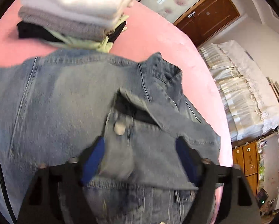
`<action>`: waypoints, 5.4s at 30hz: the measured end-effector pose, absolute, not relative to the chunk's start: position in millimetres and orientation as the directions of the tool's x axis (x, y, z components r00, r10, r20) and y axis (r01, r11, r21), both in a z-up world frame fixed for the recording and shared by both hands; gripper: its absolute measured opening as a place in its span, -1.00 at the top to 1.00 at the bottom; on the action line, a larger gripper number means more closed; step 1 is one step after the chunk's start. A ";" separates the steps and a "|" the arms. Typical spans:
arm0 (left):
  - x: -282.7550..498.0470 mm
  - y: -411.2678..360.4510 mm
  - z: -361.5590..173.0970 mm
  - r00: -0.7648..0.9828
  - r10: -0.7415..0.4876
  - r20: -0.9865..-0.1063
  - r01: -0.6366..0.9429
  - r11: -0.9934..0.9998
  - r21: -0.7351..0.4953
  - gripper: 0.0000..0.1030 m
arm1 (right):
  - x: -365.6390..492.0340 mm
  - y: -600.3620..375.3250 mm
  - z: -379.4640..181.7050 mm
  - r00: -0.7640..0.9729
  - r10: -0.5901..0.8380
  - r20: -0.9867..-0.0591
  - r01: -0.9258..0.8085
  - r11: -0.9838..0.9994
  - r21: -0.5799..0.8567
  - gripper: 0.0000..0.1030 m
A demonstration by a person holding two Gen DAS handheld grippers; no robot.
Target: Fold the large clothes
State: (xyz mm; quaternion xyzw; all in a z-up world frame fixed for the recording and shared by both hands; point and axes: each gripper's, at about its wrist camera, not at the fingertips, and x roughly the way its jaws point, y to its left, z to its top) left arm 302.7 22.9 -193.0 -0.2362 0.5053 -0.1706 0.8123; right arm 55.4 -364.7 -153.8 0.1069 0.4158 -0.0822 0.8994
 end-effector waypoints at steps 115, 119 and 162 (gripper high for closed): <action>57.5 -24.8 -13.2 0.625 -0.220 -0.749 0.196 0.973 -0.121 -0.51 | -7.9 -226.2 -64.0 0.641 0.125 -0.757 0.000 0.987 0.163 0.91; 47.8 5.9 -10.1 0.648 -0.185 -0.739 0.141 0.982 -0.122 -0.52 | -6.8 -202.0 -58.6 0.641 0.146 -0.754 -0.058 0.988 0.141 0.91; 130.3 430.7 -242.5 0.666 0.051 -0.745 -0.706 0.368 -0.605 0.89 | 171.0 19.0 -177.5 0.417 0.289 -0.862 -0.212 0.953 0.217 0.51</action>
